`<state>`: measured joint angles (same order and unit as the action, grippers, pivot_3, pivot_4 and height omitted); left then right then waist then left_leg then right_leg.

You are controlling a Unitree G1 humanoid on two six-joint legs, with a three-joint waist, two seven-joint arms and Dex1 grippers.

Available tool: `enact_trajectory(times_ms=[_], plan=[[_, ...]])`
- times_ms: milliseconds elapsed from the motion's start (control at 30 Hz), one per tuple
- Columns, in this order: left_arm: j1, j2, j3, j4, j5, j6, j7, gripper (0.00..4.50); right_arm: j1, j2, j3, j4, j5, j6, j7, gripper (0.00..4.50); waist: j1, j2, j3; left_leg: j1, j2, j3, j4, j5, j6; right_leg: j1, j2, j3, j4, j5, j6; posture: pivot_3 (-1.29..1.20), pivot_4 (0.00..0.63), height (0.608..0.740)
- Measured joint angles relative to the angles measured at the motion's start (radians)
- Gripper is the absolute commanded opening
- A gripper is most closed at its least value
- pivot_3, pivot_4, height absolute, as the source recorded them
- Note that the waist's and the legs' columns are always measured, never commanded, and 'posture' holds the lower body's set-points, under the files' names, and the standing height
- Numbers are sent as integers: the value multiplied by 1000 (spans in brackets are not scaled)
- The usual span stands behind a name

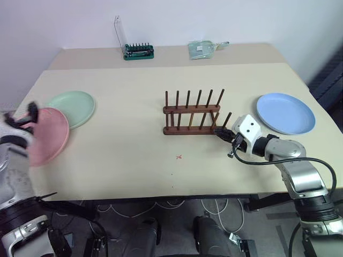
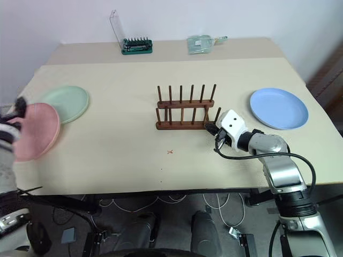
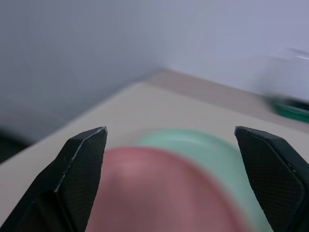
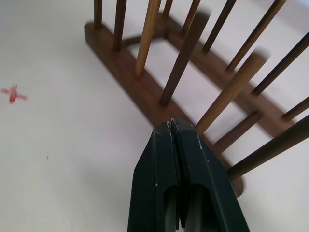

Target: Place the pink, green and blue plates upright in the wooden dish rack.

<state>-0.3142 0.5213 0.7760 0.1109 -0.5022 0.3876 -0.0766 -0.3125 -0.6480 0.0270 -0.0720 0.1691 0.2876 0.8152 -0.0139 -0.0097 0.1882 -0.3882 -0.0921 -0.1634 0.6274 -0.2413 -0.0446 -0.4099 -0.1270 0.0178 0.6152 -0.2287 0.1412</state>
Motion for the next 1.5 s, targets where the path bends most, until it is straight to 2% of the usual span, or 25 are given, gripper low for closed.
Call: enact_trajectory(times_ms=[167, 267, 433, 533, 633, 833, 1200, 1367, 1400, 1433, 1467, 1500], plan=[[17, 20, 125, 125, -57, 152, 152, 4469, -42, 10, 13, 13, 1, -15, 16, 0, 0, -1, 0, 0, 0, -1, 1, 0, -1, 0, 2, 0, 0, 0, 0, 0, 150, 740], [53, -19, 145, 129, -104, 239, 177, 4469, -43, 10, 16, 30, 0, -20, 19, 0, 5, -3, -1, 0, 0, -2, 1, 0, -1, 1, 2, -1, 1, 0, 0, 0, 150, 740], [24, -46, 233, 126, -206, 284, 260, 4469, -43, 10, 25, 30, 1, -36, 27, 0, 2, -4, -2, 0, 1, -2, 1, 0, -1, 1, 2, 0, 1, 0, -1, 0, 150, 740], [24, -46, 229, 125, -225, 303, 265, 4469, -36, 9, 24, 30, 1, -45, 27, 0, 2, -3, -3, 0, 1, -1, 0, 0, -1, 0, 2, 0, 1, 0, -1, 0, 150, 740], [24, -46, 221, 128, -232, 320, 263, 3130, -25, 9, 24, 30, 1, -48, 26, 0, 5, -2, -3, 0, 0, -1, 1, 0, -1, 1, 2, 0, 1, 0, -1, 0, 150, 740], [10, -40, 180, 152, -239, 346, 251, 36, -12, 9, 24, 30, 1, -52, 17, 0, 5, -2, -3, 0, 0, -1, 1, 0, -1, 1, 2, 0, 1, 0, -1, 0, 150, 740], [9, -45, 177, 160, -257, 309, 207, 36, -5, 9, 23, 29, 3, -53, 14, 0, 2, -3, -3, 0, 1, -1, 0, 0, -2, 0, 2, 0, 1, 0, -1, 0, 150, 740], [15, -82, 163, 75, -284, 249, 150, 36, -10, -15, 23, 4, 5, -51, 37, 0, 3, -5, -2, -1, 1, -1, 1, 0, -2, 0, 2, 0, 0, 1, -1, 0, 150, 740], [13, -81, 141, 45, -283, 243, 142, 0, -21, -20, 23, -8, 14, -37, 45, 543, 3, -5, -2, -1, 1, -1, 1, 0, -2, 0, 2, 0, 0, 1, -1, 0, 150, 740], [3, -77, 113, 12, -281, 238, 133, 0, -45, -21, 23, -18, 30, -12, 51, 790, 3, -6, -1, -1, 1, -1, 1, 1, -2, 0, 2, 0, 0, 1, -2, 0, 150, 740], [-14, -69, 77, -19, -276, 236, 123, 0, -73, -21, 21, -34, 48, 16, 57, 1369, 4, -6, -1, -1, 1, -1, 1, 1, -2, 0, 2, 0, 0, 1, -2, 0, 150, 740], [-36, -64, 46, -45, -272, 234, 118, 0, -99, -20, 21, -54, 65, 37, 61, 1750, 5, -6, -1, -1, 1, -1, 1, 1, -3, 0, 2, 0, 0, 1, -2, 0, 150, 740]])
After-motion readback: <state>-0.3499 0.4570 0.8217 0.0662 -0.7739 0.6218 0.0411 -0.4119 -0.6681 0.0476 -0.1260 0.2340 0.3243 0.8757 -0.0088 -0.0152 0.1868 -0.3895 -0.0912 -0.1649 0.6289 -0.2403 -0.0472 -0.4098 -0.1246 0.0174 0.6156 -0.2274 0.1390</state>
